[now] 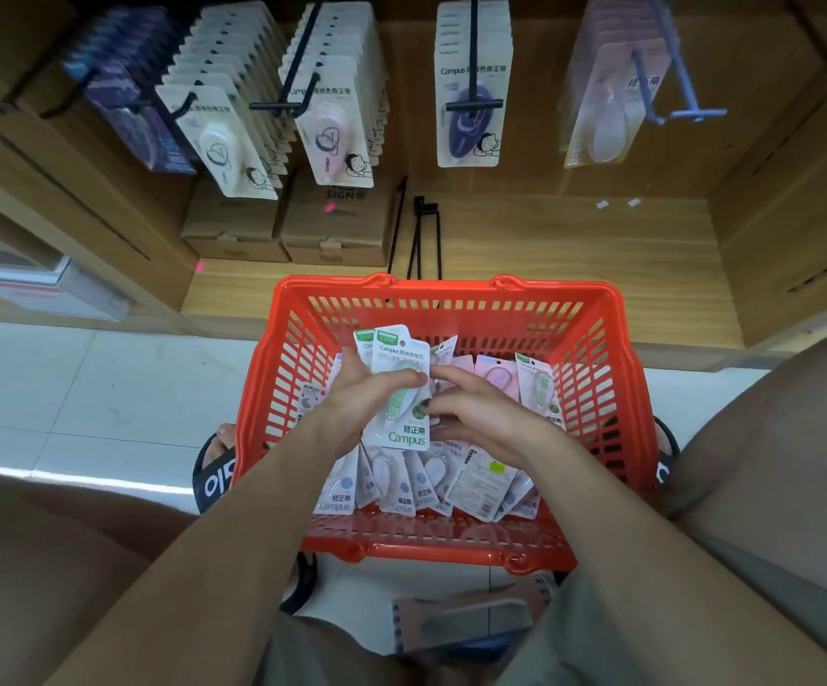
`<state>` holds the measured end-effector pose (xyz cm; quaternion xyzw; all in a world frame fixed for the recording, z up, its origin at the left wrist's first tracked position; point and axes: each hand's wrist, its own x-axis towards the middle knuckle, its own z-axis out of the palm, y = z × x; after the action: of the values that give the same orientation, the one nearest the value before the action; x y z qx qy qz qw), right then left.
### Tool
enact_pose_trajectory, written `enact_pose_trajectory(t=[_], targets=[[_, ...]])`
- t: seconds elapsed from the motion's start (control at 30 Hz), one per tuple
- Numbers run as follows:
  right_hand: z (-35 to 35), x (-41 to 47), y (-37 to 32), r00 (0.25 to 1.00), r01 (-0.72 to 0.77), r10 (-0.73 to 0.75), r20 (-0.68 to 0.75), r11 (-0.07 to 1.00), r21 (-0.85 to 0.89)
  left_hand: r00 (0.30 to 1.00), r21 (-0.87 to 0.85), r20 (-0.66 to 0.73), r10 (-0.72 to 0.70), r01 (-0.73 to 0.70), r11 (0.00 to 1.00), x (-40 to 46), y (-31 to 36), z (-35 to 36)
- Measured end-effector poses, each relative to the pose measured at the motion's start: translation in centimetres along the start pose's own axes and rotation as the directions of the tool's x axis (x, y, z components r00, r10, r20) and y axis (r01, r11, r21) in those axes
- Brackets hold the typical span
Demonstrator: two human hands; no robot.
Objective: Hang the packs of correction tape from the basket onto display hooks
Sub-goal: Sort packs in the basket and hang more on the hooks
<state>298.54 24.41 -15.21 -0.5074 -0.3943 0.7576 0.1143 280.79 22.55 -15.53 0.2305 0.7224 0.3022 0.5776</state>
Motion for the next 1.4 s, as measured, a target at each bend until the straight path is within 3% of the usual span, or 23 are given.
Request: enact_pose_trajectory(t=[0.1, 0.17, 0.23, 0.4, 0.47, 0.63, 0.8, 0.9, 1.07, 1.27, 1.4], targets=[[-0.6, 1.2, 1.0, 0.984, -0.052, 0.007, -0.179, 0.968, -0.245, 0.993, 0.029, -0.114, 0.022, -0.018, 0.999, -0.1, 0.2, -1.5], [-0.9, 1.7, 2.4, 0.974, -0.105, -0.022, -0.224, 0.836, -0.538, 0.989, 0.028, -0.148, 0.006, -0.002, 1.0, -0.3, 0.0, -2.4], [-0.6, 2.1, 4.1, 0.983, -0.131, -0.009, -0.183, 0.666, -0.735, 0.987, 0.011, -0.159, -0.002, 0.004, 1.0, -0.3, -0.4, -3.2], [0.7, 2.4, 6.8, 0.982, -0.112, -0.113, -0.149, 0.277, -0.954, 0.989, 0.036, -0.15, -0.018, 0.023, 0.999, -0.5, -1.6, -4.0], [0.8, 2.6, 6.8, 0.973, -0.109, -0.173, -0.15, 0.229, -0.967, 0.992, 0.027, -0.125, -0.016, 0.02, 0.999, -0.7, -1.7, -4.0], [1.1, 3.3, 6.9, 0.975, -0.124, -0.12, -0.184, 0.393, -0.911, 0.996, -0.019, -0.084, 0.03, -0.032, 0.999, -1.6, -0.7, -3.9], [1.5, 3.0, 7.1, 0.988, -0.111, -0.047, -0.146, 0.433, -0.894, 0.994, -0.089, -0.057, 0.088, -0.093, 0.992, -3.0, 1.0, -4.1], [1.2, 2.5, 5.0, 0.975, -0.095, -0.111, -0.192, 0.573, -0.814, 0.989, -0.109, -0.049, 0.142, -0.147, 0.983, -4.4, 2.5, -4.2], [0.6, -0.8, -2.1, 0.928, 0.148, -0.301, -0.221, 0.84, -0.522, 0.97, -0.116, -0.042, 0.239, -0.242, 0.963, -7.6, 6.2, -5.9], [1.5, -4.1, -12.0, 0.879, 0.368, -0.39, -0.274, 0.921, -0.131, 0.95, -0.167, 0.096, 0.297, -0.279, 0.946, -11.0, 12.6, -9.7], [4.5, -5.2, -18.4, 0.874, 0.437, -0.439, -0.208, 0.898, -0.056, 0.912, -0.159, 0.206, 0.354, -0.326, 0.932, -13.5, 15.9, -11.5]])
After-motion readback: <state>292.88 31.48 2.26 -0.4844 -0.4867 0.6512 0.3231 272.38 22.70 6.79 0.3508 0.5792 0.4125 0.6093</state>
